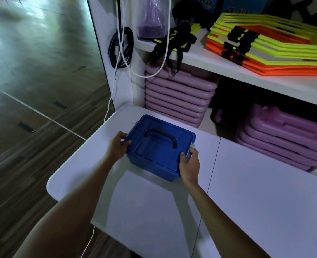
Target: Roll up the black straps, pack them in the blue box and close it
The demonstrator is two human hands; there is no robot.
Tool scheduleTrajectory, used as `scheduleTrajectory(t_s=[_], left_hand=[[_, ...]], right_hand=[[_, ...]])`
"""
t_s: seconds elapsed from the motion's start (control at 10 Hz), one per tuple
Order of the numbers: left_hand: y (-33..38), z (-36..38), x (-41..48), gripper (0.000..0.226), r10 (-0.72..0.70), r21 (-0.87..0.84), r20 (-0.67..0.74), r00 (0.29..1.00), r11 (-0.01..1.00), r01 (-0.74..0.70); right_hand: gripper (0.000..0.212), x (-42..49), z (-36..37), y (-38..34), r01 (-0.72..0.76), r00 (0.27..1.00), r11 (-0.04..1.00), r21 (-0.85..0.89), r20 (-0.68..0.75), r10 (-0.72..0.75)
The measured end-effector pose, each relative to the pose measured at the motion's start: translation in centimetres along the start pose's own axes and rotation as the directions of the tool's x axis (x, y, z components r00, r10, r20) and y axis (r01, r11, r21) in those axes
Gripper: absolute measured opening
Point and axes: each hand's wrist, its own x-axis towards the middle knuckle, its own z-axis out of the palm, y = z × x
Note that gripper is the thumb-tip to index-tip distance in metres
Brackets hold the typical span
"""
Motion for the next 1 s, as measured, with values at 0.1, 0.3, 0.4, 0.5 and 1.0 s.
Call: scheduleTrajectory(t_s=[0.1,0.3,0.4,0.5,1.0], left_hand=[[0.0,0.1,-0.4,0.02,0.077,0.053,-0.027,0.997,0.996,-0.075],[-0.2,0.5,-1.6,0.019,0.259,0.107,-0.08,0.962,0.962,-0.25],[-0.3,0.5,-1.7,0.02,0.319,0.165,-0.043,0.947,0.937,-0.309],[-0.5,0.7,-1.7,0.026,0.321,0.226,-0.007,0.947,0.923,-0.311],[7.0,4.7,-7.2,0.022,0.232,0.093,-0.165,0.959,0.971,-0.219]], right_hand=[[0.052,-0.4,0.2,0.7,0.059,0.998,0.994,-0.089,0.031,-0.056],[0.059,-1.1,0.6,0.8,0.112,0.993,0.966,-0.233,0.05,-0.103],[0.06,-1.1,0.6,0.7,0.127,0.992,0.942,-0.31,0.057,-0.115],[0.052,-0.9,1.0,0.7,0.174,0.985,0.89,-0.422,0.083,-0.153],[0.042,-4.3,-1.4,-0.2,0.368,0.928,0.916,-0.16,0.007,-0.372]])
